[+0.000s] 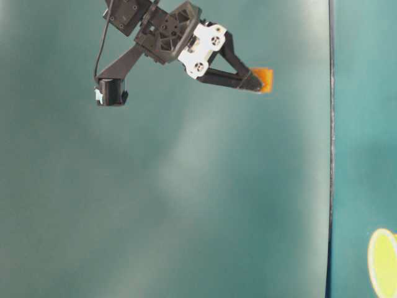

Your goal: Move the block backward with right arm.

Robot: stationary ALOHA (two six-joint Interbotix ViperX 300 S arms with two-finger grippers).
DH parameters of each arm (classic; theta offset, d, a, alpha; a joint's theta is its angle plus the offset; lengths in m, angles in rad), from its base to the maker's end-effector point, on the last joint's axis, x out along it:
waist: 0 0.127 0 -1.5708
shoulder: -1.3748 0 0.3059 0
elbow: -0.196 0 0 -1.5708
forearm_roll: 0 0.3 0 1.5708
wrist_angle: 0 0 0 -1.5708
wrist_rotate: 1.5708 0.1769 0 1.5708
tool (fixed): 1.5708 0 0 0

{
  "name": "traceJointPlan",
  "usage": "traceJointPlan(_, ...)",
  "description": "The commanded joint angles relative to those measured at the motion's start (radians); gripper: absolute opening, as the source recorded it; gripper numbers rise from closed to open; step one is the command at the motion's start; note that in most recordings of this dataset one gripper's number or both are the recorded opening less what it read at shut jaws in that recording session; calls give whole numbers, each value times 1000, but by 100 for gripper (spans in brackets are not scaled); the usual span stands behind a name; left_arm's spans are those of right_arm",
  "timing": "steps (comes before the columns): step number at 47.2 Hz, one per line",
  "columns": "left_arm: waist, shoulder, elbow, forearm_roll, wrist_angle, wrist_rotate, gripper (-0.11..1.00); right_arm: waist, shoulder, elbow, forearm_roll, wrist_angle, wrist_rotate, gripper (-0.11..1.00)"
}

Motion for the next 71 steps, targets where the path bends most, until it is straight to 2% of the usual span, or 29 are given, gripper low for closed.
traceJointPlan(1, 0, 3, -31, 2, -5, 2, 0, -25, -21, -31, -2, -18, 2, 41)
traceJointPlan(21, 0, 3, -31, 3, 3, 5, 0, -101, -8, -55, -2, -48, 6, 41)
traceJointPlan(36, -2, 3, -31, 2, 9, 5, 0, -150, 43, -124, 2, -71, 8, 41)
traceJointPlan(52, 0, 3, -31, 2, 9, 5, 0, -181, 114, -207, 3, -71, 9, 41)
traceJointPlan(71, 0, 3, -32, 2, 9, 5, 0, -193, 156, -209, 6, -66, 9, 41)
